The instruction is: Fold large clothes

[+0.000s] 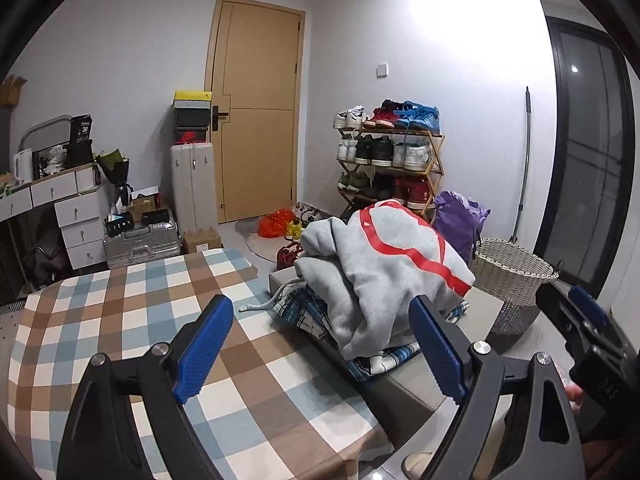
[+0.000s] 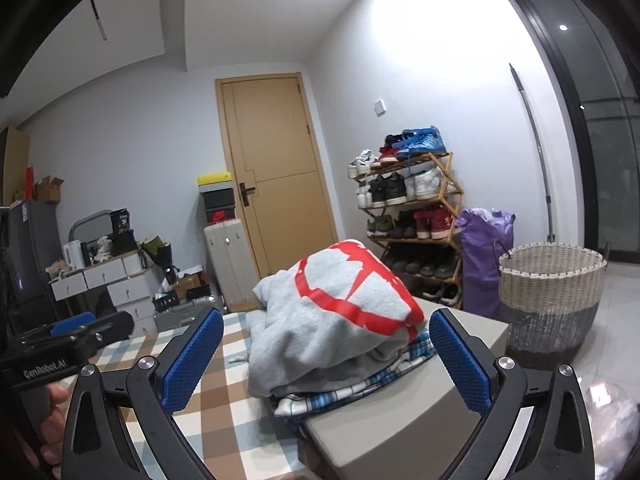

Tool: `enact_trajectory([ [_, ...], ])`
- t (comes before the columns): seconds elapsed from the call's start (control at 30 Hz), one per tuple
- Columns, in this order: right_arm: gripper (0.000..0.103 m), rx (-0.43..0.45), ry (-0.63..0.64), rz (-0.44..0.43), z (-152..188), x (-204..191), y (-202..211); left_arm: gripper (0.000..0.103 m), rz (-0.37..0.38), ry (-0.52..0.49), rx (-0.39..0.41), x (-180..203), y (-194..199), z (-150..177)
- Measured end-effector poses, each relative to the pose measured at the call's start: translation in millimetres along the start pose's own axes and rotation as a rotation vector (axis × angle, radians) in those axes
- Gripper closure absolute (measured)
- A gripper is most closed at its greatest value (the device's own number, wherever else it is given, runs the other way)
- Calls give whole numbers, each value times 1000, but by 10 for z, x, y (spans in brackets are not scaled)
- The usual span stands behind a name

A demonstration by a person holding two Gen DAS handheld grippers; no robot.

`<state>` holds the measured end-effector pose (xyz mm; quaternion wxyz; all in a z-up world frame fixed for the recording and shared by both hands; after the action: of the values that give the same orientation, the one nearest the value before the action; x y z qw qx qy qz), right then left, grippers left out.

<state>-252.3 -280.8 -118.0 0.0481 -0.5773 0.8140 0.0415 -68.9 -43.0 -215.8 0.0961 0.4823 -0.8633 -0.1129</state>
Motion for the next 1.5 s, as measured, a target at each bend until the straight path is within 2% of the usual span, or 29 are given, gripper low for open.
enact_trajectory([
  [0.7,0,31,12,16,-19,36,149,16,33,16,-37,49,72,29],
  [1.0,0,42,-2,18,-25,66,166,16,29,-13,-21,122,107,42],
  [1.5,0,52,25,22,-36,42,170,16,50,13,-27,161,74,85],
])
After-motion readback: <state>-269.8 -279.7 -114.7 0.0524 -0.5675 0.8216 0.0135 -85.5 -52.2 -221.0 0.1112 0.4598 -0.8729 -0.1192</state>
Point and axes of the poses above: each gripper's, at about its wrist camera, not at the fingertips, and y roughly against the way its jaws point, x to its right, z to its underside, the point moved 1 cm from there along -y, roughly the way its jaws point, and after that the axes turned 4 degrees about -z, right-handed, at the moved point
